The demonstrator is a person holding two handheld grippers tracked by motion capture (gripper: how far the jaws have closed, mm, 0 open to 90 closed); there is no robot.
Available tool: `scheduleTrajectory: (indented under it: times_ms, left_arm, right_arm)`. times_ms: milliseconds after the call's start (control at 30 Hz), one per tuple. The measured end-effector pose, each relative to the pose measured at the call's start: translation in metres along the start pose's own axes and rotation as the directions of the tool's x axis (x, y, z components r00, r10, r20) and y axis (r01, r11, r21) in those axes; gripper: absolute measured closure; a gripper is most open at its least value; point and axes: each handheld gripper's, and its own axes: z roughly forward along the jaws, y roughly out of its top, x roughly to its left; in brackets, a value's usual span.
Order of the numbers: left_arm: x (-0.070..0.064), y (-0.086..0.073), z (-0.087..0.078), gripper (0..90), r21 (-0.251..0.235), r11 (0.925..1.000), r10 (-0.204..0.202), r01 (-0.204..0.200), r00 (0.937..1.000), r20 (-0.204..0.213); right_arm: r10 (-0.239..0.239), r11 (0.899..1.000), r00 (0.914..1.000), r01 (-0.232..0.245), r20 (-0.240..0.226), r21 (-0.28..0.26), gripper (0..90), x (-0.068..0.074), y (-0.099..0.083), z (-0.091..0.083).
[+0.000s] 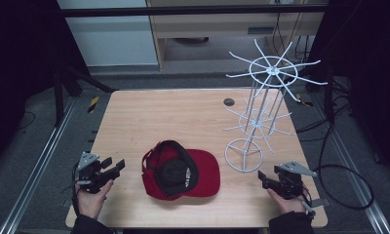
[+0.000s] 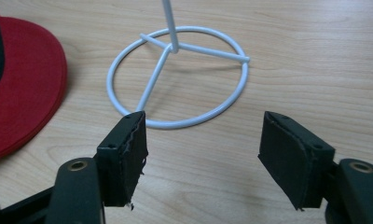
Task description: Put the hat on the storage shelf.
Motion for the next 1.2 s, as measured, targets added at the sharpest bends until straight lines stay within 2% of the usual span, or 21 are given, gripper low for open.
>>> scheduleTrajectory:
  times_ms: [167, 367, 400, 567, 633, 833, 867, 900, 933, 967, 1000, 1067, 1133, 1200]
  left_arm:
    - [-0.016, 0.007, -0.008, 45.9, -0.026, 0.9994, 0.024, -0.023, 0.9992, 0.032]
    - [-0.029, 0.012, -0.012, 48.7, -0.022, 0.9988, 0.044, -0.043, 0.9968, 0.066]
    - [-0.031, 0.013, -0.013, 48.9, -0.02, 0.9987, 0.048, -0.046, 0.9962, 0.073]
    - [-0.042, 0.019, -0.015, 50.3, -0.029, 0.9985, 0.048, -0.046, 0.9933, 0.104]
    - [-0.05, 0.021, -0.013, 50.2, -0.023, 0.9979, 0.063, -0.061, 0.9908, 0.119]
    - [-0.062, 0.021, -0.004, 50.3, 0.022, 0.9964, 0.077, -0.081, 0.9869, 0.141]
    - [-0.066, 0.02, 0.001, 50.4, 0.044, 0.9942, 0.091, -0.098, 0.9849, 0.148]
    - [-0.066, 0.02, 0.001, 50.6, 0.044, 0.9942, 0.091, -0.098, 0.9849, 0.148]
    - [-0.069, 0.019, 0.005, 51.4, 0.072, 0.9915, 0.097, -0.109, 0.9838, 0.151]
    - [-0.069, 0.019, 0.005, 52.3, 0.072, 0.9915, 0.097, -0.109, 0.9838, 0.151]
    - [-0.07, 0.016, 0.01, 53.5, 0.103, 0.9883, 0.097, -0.113, 0.9842, 0.149]
    - [-0.069, 0.015, 0.012, 55.3, 0.118, 0.9866, 0.095, -0.112, 0.9847, 0.146]
    - [-0.066, 0.011, 0.017, 62.6, 0.156, 0.982, 0.084, -0.106, 0.9865, 0.14]
    - [-0.065, 0.009, 0.018, 67.0, 0.168, 0.9794, 0.089, -0.111, 0.9871, 0.133]
  right_arm:
    - [-0.019, 1.0, 0.9995, 0.02, -0.024, 0.014, 33.8, 0.009, -0.001, -0.001]
    - [-0.045, 0.999, 0.9969, 0.047, -0.065, 0.017, 36.9, 0.025, 0.0, -0.003]
    - [-0.059, 0.998, 0.9944, 0.061, -0.088, 0.02, 37.6, 0.034, 0.002, -0.002]
    - [-0.075, 0.997, 0.989, 0.079, -0.127, 0.022, 38.2, 0.047, 0.003, 0.002]
    - [-0.083, 0.996, 0.9836, 0.088, -0.16, 0.028, 38.2, 0.057, 0.004, 0.005]
    - [-0.093, 0.995, 0.9749, 0.1, -0.202, 0.022, 38.3, 0.071, 0.005, 0.008]
    - [-0.092, 0.995, 0.9743, 0.099, -0.205, 0.022, 38.4, 0.073, 0.006, 0.01]
    - [-0.092, 0.995, 0.9734, 0.099, -0.21, 0.023, 38.4, 0.075, 0.006, 0.011]
    - [-0.092, 0.995, 0.9718, 0.1, -0.217, 0.026, 38.3, 0.077, 0.007, 0.013]
    - [-0.093, 0.995, 0.9713, 0.101, -0.219, 0.026, 38.3, 0.079, 0.007, 0.014]
    - [-0.095, 0.994, 0.9702, 0.103, -0.223, 0.027, 38.3, 0.081, 0.008, 0.016]
    - [-0.098, 0.994, 0.9687, 0.107, -0.228, 0.028, 38.2, 0.083, 0.008, 0.017]
    - [-0.103, 0.993, 0.9636, 0.115, -0.247, 0.032, 37.6, 0.089, 0.01, 0.022]
    - [-0.107, 0.993, 0.9635, 0.118, -0.245, 0.031, 37.4, 0.091, 0.01, 0.023]
